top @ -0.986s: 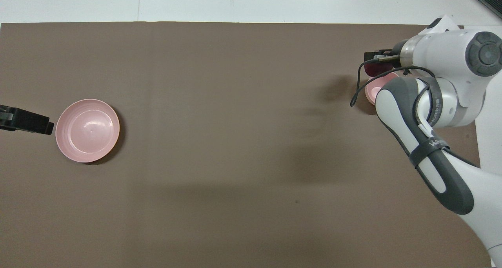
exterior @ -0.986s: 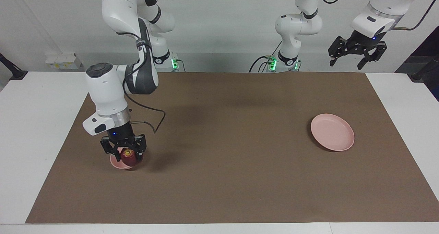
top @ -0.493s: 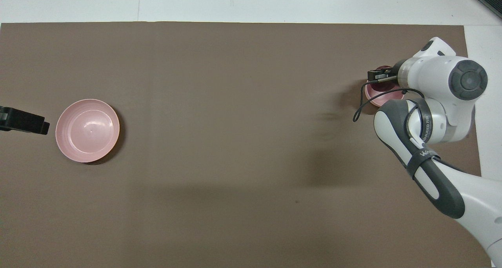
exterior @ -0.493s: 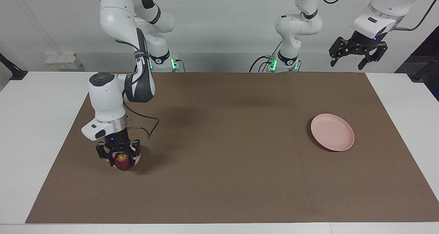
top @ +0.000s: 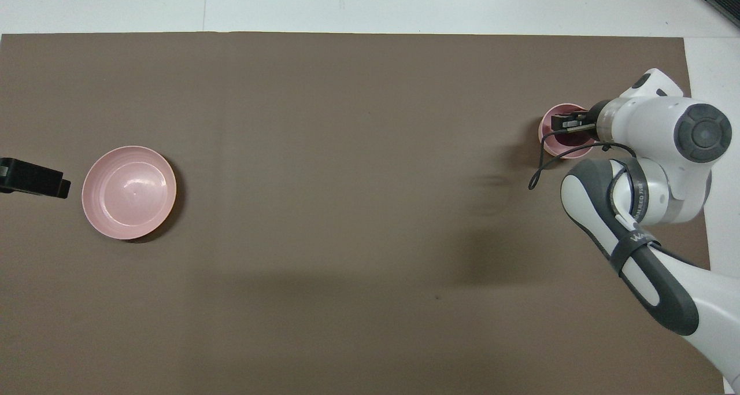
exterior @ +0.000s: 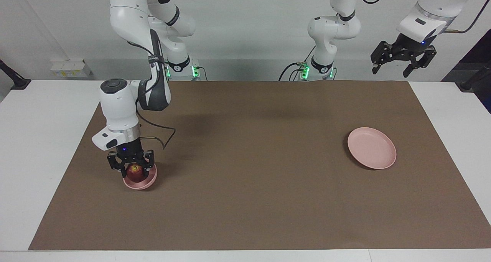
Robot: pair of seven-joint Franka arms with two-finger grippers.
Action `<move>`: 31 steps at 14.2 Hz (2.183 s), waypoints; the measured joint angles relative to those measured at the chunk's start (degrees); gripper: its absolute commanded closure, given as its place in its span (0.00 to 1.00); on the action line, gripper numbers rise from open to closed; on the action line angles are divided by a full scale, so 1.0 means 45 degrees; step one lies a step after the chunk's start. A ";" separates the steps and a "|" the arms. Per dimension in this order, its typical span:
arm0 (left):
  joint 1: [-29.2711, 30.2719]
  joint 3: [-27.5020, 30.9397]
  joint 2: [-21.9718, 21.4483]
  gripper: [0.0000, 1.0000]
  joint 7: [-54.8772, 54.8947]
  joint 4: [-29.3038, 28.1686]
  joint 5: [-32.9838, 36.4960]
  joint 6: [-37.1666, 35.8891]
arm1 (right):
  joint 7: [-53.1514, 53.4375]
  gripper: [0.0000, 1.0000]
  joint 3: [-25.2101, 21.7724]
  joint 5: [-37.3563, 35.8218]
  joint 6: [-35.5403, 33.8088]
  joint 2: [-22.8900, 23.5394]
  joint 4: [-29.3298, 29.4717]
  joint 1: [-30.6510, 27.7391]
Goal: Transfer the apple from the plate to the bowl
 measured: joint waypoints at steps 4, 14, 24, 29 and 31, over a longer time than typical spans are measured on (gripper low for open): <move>0.0000 0.0000 0.0000 0.00 -0.0004 -0.0003 0.0000 0.0000 | 0.0000 0.00 0.0000 0.0000 0.0323 0.0012 -0.0505 -0.0056; 0.0000 0.0000 -0.0001 0.00 -0.0009 -0.0004 0.0000 0.0000 | -0.0067 0.00 0.0159 0.0005 -0.4672 -0.1608 0.1295 -0.0019; 0.0000 0.0000 -0.0002 0.00 -0.0015 -0.0005 0.0000 0.0000 | 0.0103 0.00 0.0173 0.0487 -1.2511 -0.4335 0.3517 -0.0022; 0.0000 0.0000 -0.0003 0.00 -0.0016 -0.0006 0.0000 0.0000 | 0.0120 0.00 0.0179 0.0770 -1.4092 -0.4598 0.4072 -0.0022; 0.0000 0.0000 -0.0003 0.00 -0.0017 -0.0006 0.0000 0.0000 | 0.0123 0.00 0.0179 0.0792 -1.4619 -0.4548 0.4438 -0.0023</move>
